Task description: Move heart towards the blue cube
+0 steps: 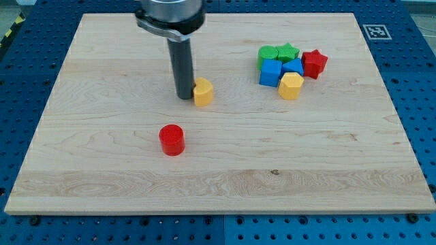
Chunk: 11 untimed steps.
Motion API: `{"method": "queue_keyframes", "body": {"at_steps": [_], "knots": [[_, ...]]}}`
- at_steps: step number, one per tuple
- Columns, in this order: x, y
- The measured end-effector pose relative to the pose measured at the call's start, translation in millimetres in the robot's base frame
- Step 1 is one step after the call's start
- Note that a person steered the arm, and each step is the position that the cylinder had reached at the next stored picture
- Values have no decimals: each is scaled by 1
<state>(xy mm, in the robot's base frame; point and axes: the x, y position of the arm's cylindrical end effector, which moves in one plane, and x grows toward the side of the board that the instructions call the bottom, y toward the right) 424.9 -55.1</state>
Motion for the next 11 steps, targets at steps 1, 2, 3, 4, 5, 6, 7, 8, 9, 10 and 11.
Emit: {"method": "queue_keyframes", "body": {"at_steps": [1,2,3,4,5,6,7,8,9,10,11], "knots": [[3,0],[11,5],[11,5],[18,15],[23,24],[28,47],[28,49],[27,49],[11,43],[10,43],[2,43]]}}
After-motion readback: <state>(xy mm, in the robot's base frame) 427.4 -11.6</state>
